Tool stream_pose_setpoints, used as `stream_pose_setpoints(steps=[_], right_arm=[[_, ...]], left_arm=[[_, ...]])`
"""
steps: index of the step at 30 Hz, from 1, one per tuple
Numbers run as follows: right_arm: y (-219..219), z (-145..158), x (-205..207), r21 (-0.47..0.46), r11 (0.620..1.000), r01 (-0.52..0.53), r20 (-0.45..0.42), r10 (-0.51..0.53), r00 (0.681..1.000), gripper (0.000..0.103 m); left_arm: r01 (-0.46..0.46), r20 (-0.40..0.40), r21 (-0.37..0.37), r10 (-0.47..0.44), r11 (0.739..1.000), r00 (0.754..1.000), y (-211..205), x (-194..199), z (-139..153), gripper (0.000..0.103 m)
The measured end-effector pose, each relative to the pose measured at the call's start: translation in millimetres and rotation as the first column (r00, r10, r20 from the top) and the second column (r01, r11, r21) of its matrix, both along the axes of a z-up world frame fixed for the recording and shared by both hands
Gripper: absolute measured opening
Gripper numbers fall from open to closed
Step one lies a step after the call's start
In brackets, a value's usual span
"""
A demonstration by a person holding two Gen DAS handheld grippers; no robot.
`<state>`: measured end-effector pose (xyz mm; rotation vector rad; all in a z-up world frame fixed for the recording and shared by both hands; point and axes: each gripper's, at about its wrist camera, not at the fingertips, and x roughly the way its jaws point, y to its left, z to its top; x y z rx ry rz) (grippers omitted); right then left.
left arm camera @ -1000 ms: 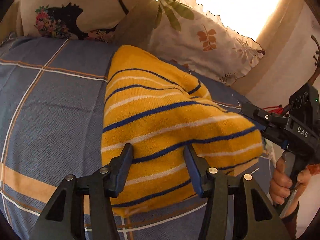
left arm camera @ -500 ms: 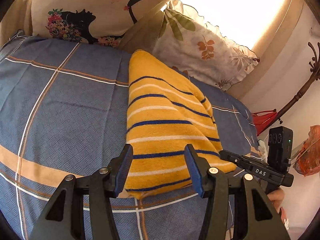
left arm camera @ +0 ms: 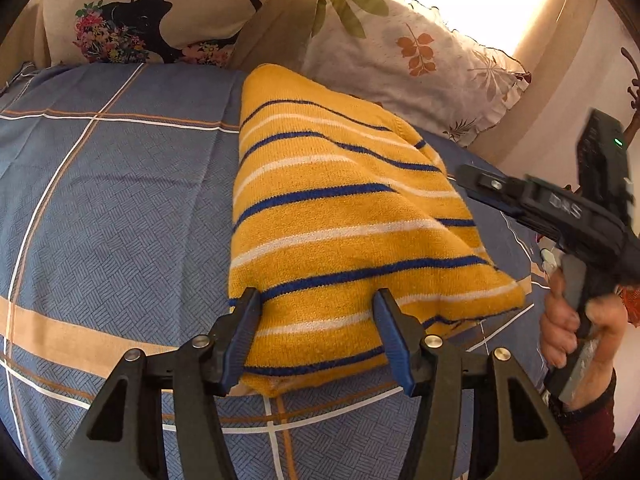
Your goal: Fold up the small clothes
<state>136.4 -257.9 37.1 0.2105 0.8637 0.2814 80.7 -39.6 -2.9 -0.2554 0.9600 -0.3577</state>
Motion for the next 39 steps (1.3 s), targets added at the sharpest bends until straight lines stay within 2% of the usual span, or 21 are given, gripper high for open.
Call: stream_pose_setpoints(steps=[2, 3, 4, 5, 6, 8, 10, 12, 15, 17, 19, 20, 23, 26, 28, 31, 33, 35, 37, 38, 39], right_arm=[[-3, -16, 30, 0.025, 0.999, 0.045, -0.054, -0.044, 0.998, 0.042], [-4, -25, 44, 0.062, 0.997, 0.040, -0.090, -0.034, 0.995, 0.036], [-4, -31, 55, 0.116, 0.993, 0.018, -0.129, -0.003, 0.992, 0.015], [-5, -32, 61, 0.150, 0.989, 0.005, -0.144, 0.017, 0.989, 0.015], [-5, -26, 63, 0.149, 0.989, 0.000, -0.115, 0.017, 0.993, 0.014], [-5, -14, 68, 0.098, 0.995, 0.007, -0.074, 0.000, 0.997, 0.013], [-1, -12, 78, 0.041, 0.999, 0.025, -0.075, -0.022, 0.997, 0.011], [11, -21, 87, -0.069, 0.997, 0.033, -0.078, -0.038, 0.996, 0.006], [28, -41, 92, -0.176, 0.984, 0.010, -0.103, -0.029, 0.994, 0.007], [33, -37, 86, -0.245, 0.969, -0.003, -0.074, -0.016, 0.997, 0.008], [31, -28, 78, -0.309, 0.951, 0.007, -0.052, -0.025, 0.998, 0.021], [26, -23, 73, -0.324, 0.945, 0.030, -0.035, -0.043, 0.998, 0.025], [9, 1, 46, -0.244, 0.966, 0.084, 0.036, -0.078, 0.996, 0.026], [7, 19, 20, -0.113, 0.992, 0.046, 0.080, -0.037, 0.996, 0.026], [13, 20, 8, -0.068, 0.998, 0.000, 0.088, 0.006, 0.996, 0.026], [27, 3, 0, -0.070, 0.995, -0.064, 0.024, 0.066, 0.998, 0.026], [24, -21, -4, -0.091, 0.995, -0.044, -0.055, 0.039, 0.998, 0.026], [13, -34, -15, -0.065, 0.997, -0.038, -0.076, 0.033, 0.997, 0.027], [4, -32, -26, -0.066, 0.997, -0.027, -0.081, 0.022, 0.996, 0.028], [-2, -27, -31, -0.049, 0.998, -0.025, -0.071, 0.022, 0.997, 0.030], [-8, -22, -35, -0.026, 1.000, -0.017, -0.051, 0.015, 0.999, 0.037]], left_arm=[[0.002, 0.005, 0.009, -0.002, 1.000, 1.000, -1, -2, 0, 0.056], [0.003, 0.007, 0.013, -0.003, 1.000, 1.000, -1, -2, 0, 0.056], [0.002, 0.006, 0.015, -0.003, 1.000, 1.000, -1, -2, -1, 0.056], [0.006, 0.006, 0.014, -0.006, 1.000, 1.000, -1, -2, -1, 0.056], [0.010, 0.006, 0.010, -0.010, 1.000, 1.000, -1, -2, -2, 0.056], [0.017, 0.006, 0.007, -0.017, 1.000, 1.000, -3, 0, -2, 0.056], [0.019, 0.010, 0.019, -0.019, 1.000, 1.000, -6, 1, -2, 0.058], [0.025, 0.020, 0.039, -0.026, 0.999, 0.999, -11, 0, -2, 0.059], [0.049, 0.021, 0.054, -0.050, 0.997, 0.999, -11, -3, 1, 0.060], [0.062, 0.012, -0.003, -0.062, 0.998, 0.998, 0, -7, 6, 0.060], [0.056, 0.007, -0.051, -0.056, 0.997, 0.998, 13, -11, 11, 0.060], [0.042, 0.009, -0.060, -0.041, 0.997, 0.999, 20, -13, 12, 0.060], [-0.013, 0.023, -0.056, 0.014, 0.998, 1.000, 37, -16, 16, 0.060], [-0.057, 0.004, -0.077, 0.057, 0.995, 0.998, 45, -15, 13, 0.059], [-0.067, -0.003, -0.087, 0.067, 0.994, 0.998, 44, -15, 11, 0.059], [-0.037, -0.044, -0.027, 0.036, 0.999, 0.998, 27, -6, -3, 0.060], [-0.009, -0.106, -0.040, 0.005, 0.999, 0.994, 21, -7, -15, 0.060], [0.007, -0.084, -0.052, -0.011, 0.999, 0.996, 20, -13, -10, 0.060], [0.018, -0.051, -0.081, -0.022, 0.997, 0.998, 26, -13, 1, 0.060], [0.005, -0.037, -0.090, -0.008, 0.996, 0.999, 31, -11, 7, 0.060], [-0.011, -0.031, -0.097, 0.008, 0.995, 1.000, 36, -5, 12, 0.061]])
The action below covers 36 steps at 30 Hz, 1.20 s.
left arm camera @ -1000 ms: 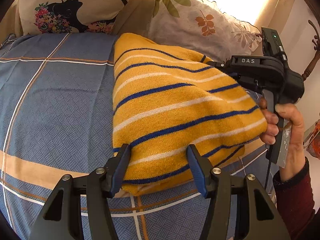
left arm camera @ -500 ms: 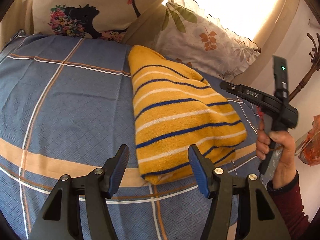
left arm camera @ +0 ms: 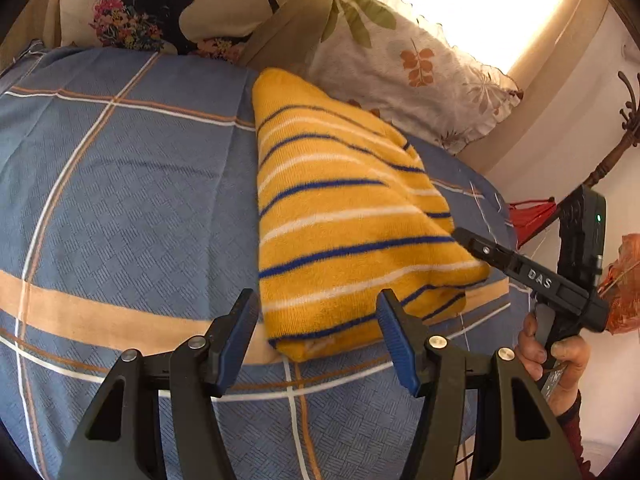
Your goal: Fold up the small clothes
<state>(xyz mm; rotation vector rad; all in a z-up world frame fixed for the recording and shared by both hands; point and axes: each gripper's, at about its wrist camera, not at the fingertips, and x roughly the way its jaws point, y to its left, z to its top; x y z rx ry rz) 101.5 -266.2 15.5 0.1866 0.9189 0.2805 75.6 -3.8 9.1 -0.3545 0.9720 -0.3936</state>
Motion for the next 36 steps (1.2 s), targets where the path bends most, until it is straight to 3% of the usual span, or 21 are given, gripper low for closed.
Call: stream_pose_setpoints(steps=[2, 3, 4, 5, 7, 9, 11, 12, 13, 16, 18, 21, 23, 26, 31, 34, 36], right_arm=[[-14, 9, 0, 0.042, 0.999, 0.032, 0.044, -0.034, 0.998, 0.061], [-21, 12, 5, 0.062, 0.996, 0.059, 0.065, -0.063, 0.996, 0.080], [-27, 13, 11, 0.087, 0.993, 0.085, 0.080, -0.092, 0.993, 0.089], [-32, 10, 21, 0.104, 0.989, 0.106, 0.078, -0.114, 0.990, 0.089], [-37, 0, 47, 0.112, 0.985, 0.132, 0.028, -0.136, 0.990, 0.089], [-35, -11, 70, 0.116, 0.983, 0.140, 0.001, -0.141, 0.990, 0.089], [-25, -25, 91, 0.134, 0.985, 0.109, -0.045, -0.104, 0.994, 0.086], [-19, -33, 100, 0.175, 0.982, 0.071, -0.078, -0.058, 0.995, 0.063], [-14, -37, 106, 0.235, 0.971, 0.043, -0.111, -0.018, 0.994, 0.042], [-13, -14, 108, 0.365, 0.931, 0.016, -0.070, 0.011, 0.997, 0.030], [-10, 11, 106, 0.357, 0.934, -0.021, 0.002, 0.021, 1.000, 0.029], [-12, 29, 106, 0.287, 0.958, -0.005, 0.075, -0.017, 0.997, 0.030], [-17, 17, 110, 0.194, 0.978, 0.072, 0.038, -0.081, 0.996, 0.038], [-30, 0, 104, 0.040, 0.984, 0.175, 0.009, -0.175, 0.985, 0.038], [-44, 29, 61, 0.162, 0.978, 0.132, 0.088, -0.148, 0.985, 0.038], [-15, 45, 51, 0.172, 0.985, 0.009, 0.120, -0.030, 0.992, 0.038], [4, 39, 49, 0.180, 0.982, -0.050, 0.103, 0.032, 0.994, 0.038]], left_arm=[[-0.012, -0.004, -0.031, 0.012, 0.999, 1.000, 7, 17, 5, 0.069], [-0.007, -0.007, -0.046, 0.006, 0.999, 1.000, 9, 29, 5, 0.074], [-0.005, -0.015, -0.048, 0.005, 0.999, 1.000, 9, 43, 3, 0.079], [-0.022, -0.031, -0.042, 0.021, 0.999, 0.999, 10, 57, -2, 0.079], [-0.034, -0.083, -0.069, 0.028, 0.997, 0.996, 12, 84, -17, 0.079], [-0.028, -0.141, -0.159, 0.005, 0.987, 0.990, 10, 103, -34, 0.086], [-0.018, -0.122, -0.192, -0.005, 0.981, 0.993, 5, 108, -33, 0.089], [0.017, -0.141, -0.225, -0.050, 0.974, 0.989, -2, 110, -33, 0.088], [0.049, -0.155, -0.274, -0.095, 0.960, 0.983, -8, 111, -30, 0.074], [0.089, -0.094, -0.238, -0.114, 0.967, 0.989, -21, 113, 6, 0.074], [0.105, -0.043, -0.213, -0.116, 0.971, 0.992, -27, 120, 33, 0.074], [0.089, -0.020, -0.076, -0.091, 0.993, 0.996, -40, 130, 50, 0.074], [0.067, -0.092, 0.021, -0.065, 0.998, 0.994, -46, 134, 33, 0.074], [0.062, -0.163, 0.126, -0.041, 0.990, 0.986, -46, 122, -6, 0.074], [0.015, -0.130, 0.015, -0.012, 1.000, 0.991, -22, 86, -11, 0.074], [-0.014, -0.088, 0.013, 0.015, 1.000, 0.996, -14, 62, -2, 0.074], [-0.025, -0.052, 0.021, 0.026, 0.999, 0.998, -12, 46, 6, 0.074]])
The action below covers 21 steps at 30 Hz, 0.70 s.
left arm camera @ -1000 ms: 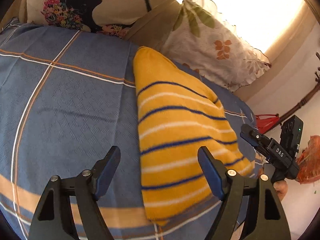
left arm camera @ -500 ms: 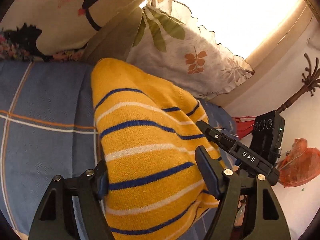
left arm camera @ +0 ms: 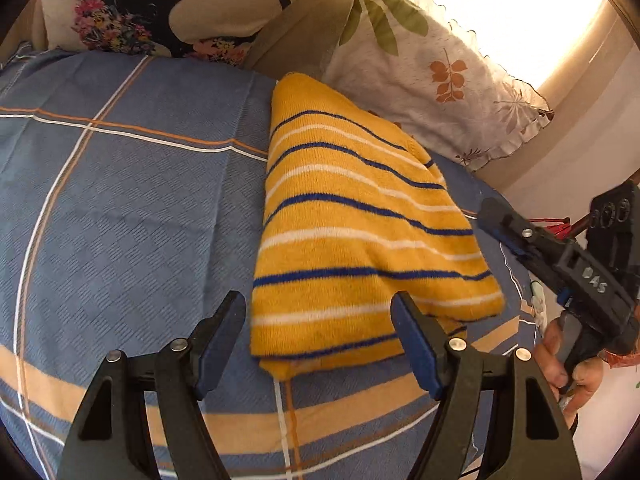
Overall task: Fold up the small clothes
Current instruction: 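Release the folded sweater and withdraw both grippers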
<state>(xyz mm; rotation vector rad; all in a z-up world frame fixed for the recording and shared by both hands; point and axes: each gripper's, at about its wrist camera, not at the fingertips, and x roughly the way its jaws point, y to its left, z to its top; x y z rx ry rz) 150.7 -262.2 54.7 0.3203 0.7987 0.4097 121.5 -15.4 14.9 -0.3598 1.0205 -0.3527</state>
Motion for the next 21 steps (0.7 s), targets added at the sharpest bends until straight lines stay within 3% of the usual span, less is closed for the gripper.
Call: stream_pose_setpoints(steps=[2, 4, 6, 8, 9, 12, 13, 16, 21], right_arm=[[11, -23, -2, -0.012, 1.000, -0.019, -0.056, 0.019, 0.998, 0.038], [11, -52, -7, -0.068, 0.997, 0.021, -0.136, -0.031, 0.990, 0.028], [4, -63, -22, -0.076, 0.996, 0.054, -0.103, -0.061, 0.993, 0.020], [2, -57, -39, -0.128, 0.987, 0.092, -0.080, -0.103, 0.991, 0.021], [2, -51, -51, -0.138, 0.985, 0.105, -0.051, -0.113, 0.992, 0.024], [3, -30, -86, -0.173, 0.973, 0.153, 0.031, -0.150, 0.988, 0.053], [3, -25, -98, -0.171, 0.969, 0.177, 0.061, -0.169, 0.984, 0.057], [3, -15, -129, -0.161, 0.959, 0.231, 0.123, -0.213, 0.969, 0.060], [5, -19, -167, -0.085, 0.951, 0.298, 0.137, -0.285, 0.949, 0.067]], left_arm=[[-0.002, 0.045, 0.019, 0.001, 1.000, 0.999, 5, -21, 8, 0.074], [-0.011, 0.104, 0.062, 0.004, 0.998, 0.995, 9, -43, 15, 0.074], [-0.025, 0.159, 0.120, 0.005, 0.992, 0.987, 12, -61, 21, 0.075], [-0.049, 0.208, 0.165, 0.014, 0.985, 0.978, 11, -76, 27, 0.075], [-0.067, 0.231, 0.182, 0.024, 0.981, 0.973, 12, -82, 29, 0.075], [-0.148, 0.302, 0.222, 0.076, 0.964, 0.950, 13, -103, 37, 0.079], [-0.182, 0.326, 0.235, 0.100, 0.955, 0.940, 13, -110, 40, 0.082], [-0.290, 0.403, 0.256, 0.171, 0.922, 0.899, 12, -131, 53, 0.094], [-0.426, 0.515, 0.295, 0.233, 0.855, 0.825, 10, -167, 71, 0.099]])
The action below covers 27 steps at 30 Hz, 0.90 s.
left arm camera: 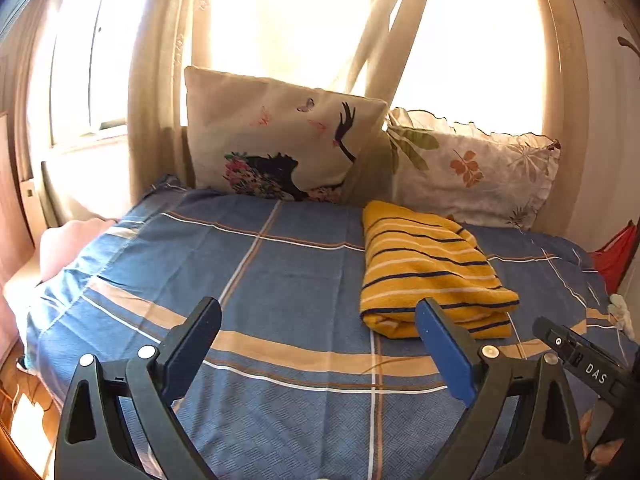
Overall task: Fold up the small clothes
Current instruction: 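Release the folded sweater and withdraw both grippers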
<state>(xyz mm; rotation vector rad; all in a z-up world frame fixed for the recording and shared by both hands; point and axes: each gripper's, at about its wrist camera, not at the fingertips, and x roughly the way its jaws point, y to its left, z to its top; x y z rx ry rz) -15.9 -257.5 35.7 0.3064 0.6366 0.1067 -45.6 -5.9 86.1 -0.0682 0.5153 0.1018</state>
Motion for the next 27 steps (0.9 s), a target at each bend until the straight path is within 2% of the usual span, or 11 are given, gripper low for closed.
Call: stream_pose_setpoints(steps=[1, 3, 6, 8, 13, 16, 27], right_arm=[[3, -1, -4, 0.000, 1.000, 0.012, 0.004, -0.012, 1.000, 0.069], [9, -6, -11, -0.018, 0.999, 0.026, 0.009, -0.026, 1.000, 0.074], [17, -14, -14, -0.082, 0.996, 0.037, 0.004, -0.037, 0.999, 0.076], [20, -18, -13, -0.107, 0.993, 0.039, -0.002, -0.040, 0.999, 0.076], [28, -25, -9, -0.146, 0.989, 0.027, -0.007, -0.028, 1.000, 0.079], [34, -31, -5, -0.164, 0.986, 0.017, -0.023, -0.021, 1.000, 0.079], [38, -40, -3, -0.172, 0.985, 0.001, -0.061, -0.012, 0.998, 0.081]], left_arm=[[-0.012, 0.019, 0.011, 0.012, 1.000, 1.000, -1, -5, 2, 0.102], [0.027, 0.039, -0.011, -0.026, 1.000, 0.999, -3, -9, 2, 0.103], [0.071, -0.034, -0.055, -0.073, 0.996, 0.997, -7, -1, -10, 0.103], [0.073, -0.093, -0.054, -0.077, 0.996, 0.993, -10, 9, -22, 0.103], [0.062, -0.182, -0.050, -0.071, 0.997, 0.981, -14, 23, -44, 0.103], [0.062, -0.218, -0.066, -0.075, 0.996, 0.973, -14, 26, -51, 0.103], [0.074, -0.285, -0.021, -0.077, 0.997, 0.955, -23, 29, -63, 0.103]])
